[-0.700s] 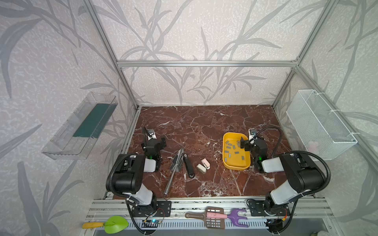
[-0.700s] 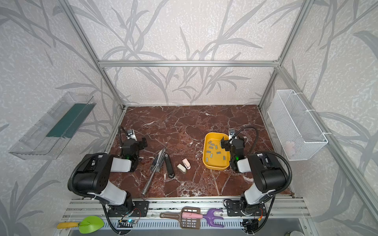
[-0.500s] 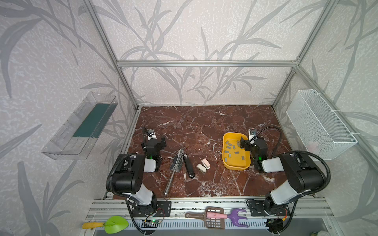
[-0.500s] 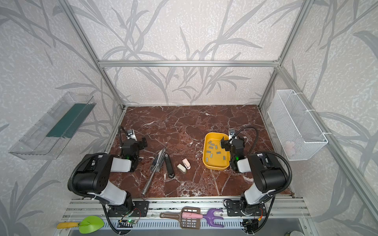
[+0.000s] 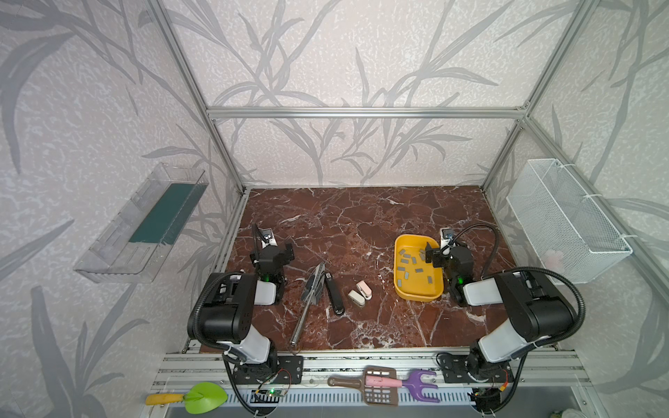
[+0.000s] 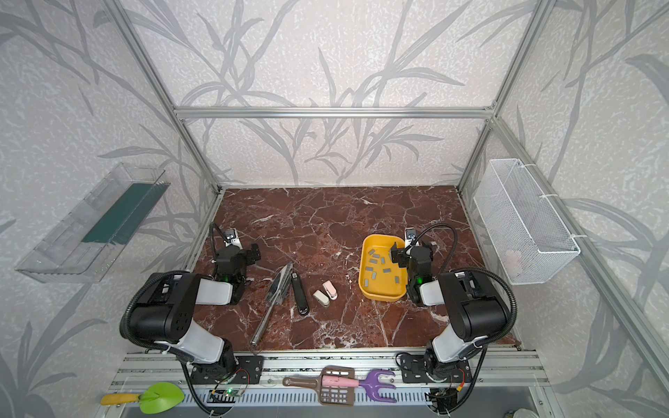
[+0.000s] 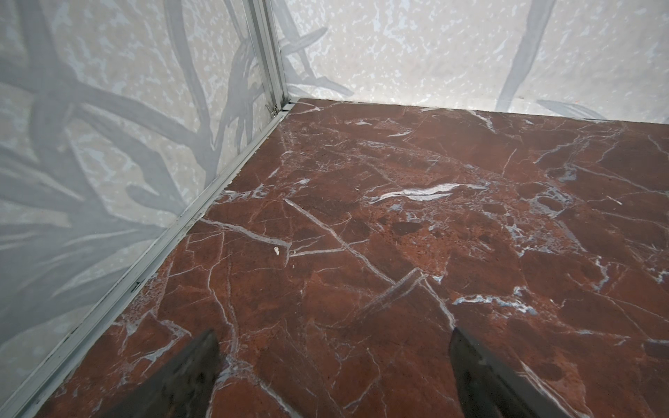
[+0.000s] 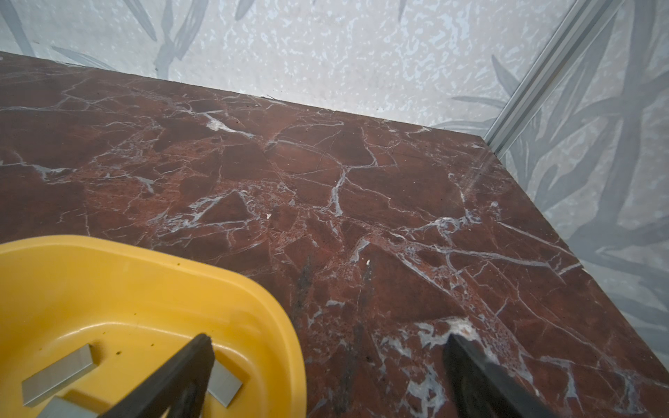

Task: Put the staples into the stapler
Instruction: 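Raise both arms and move the grippers toward the staplers and yellow tray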

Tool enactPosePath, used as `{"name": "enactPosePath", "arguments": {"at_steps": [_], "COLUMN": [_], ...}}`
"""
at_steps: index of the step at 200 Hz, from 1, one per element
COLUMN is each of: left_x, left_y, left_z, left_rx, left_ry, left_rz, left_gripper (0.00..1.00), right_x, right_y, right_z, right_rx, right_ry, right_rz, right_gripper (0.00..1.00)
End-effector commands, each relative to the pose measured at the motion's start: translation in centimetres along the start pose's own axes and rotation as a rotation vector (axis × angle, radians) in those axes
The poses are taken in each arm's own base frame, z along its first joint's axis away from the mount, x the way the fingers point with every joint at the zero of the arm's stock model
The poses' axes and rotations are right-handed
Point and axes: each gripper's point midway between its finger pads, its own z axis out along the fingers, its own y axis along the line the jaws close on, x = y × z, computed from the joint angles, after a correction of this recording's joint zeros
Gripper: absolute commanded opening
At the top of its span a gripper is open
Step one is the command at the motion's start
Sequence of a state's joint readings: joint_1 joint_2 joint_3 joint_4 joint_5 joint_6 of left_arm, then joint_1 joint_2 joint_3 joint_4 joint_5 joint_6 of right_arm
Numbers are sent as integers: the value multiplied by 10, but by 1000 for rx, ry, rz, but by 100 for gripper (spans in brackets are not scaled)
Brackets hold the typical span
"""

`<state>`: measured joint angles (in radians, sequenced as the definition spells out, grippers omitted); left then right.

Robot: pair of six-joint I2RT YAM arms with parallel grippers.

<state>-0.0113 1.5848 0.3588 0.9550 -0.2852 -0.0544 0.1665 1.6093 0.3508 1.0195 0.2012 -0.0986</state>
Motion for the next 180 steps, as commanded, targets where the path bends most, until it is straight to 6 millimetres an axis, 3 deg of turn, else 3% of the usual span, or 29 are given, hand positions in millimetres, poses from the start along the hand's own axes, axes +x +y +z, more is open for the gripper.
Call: {"name": "enactPosePath", "arguments": {"at_steps": [1,50,74,101,117,142,154,171,180], "left_x": [-13,-13,-16,-45,-69,-101,-106,-129,-143], "left_y": [-1,-1,-3,1,9,-7,-13,-22,-24], "left_z": [0,0,-4,-31,-48,-77,-91,-110,-119], "left_rx": [3,3,18,-35,-56,91,156,261,307], "left_ry": [-41,-39,-59,-84,-29,9,49,5,-10], "left_rz": [-6,-5,-1,36,-92,-247,-308,-381,-425], "left_gripper": [99,99,99,99,99,99,99,99,99], "right_x": [-10,-10,-24,-40,-50,-65,-70,-70,-80], "right_y": [-2,-2,-14,-26,-30,-34,-36,-23,-9], "right_z": [-2,-2,-22,-38,-41,-54,-63,-79,-85], "right_rx": [14,17,62,129,136,130,127,22,-77], "right_ry": [-37,-41,-104,-115,-29,72,77,165,135], "right_rz": [5,4,29,44,86,159,261,381,404], "right_gripper": [99,99,99,99,99,99,99,99,99]}}
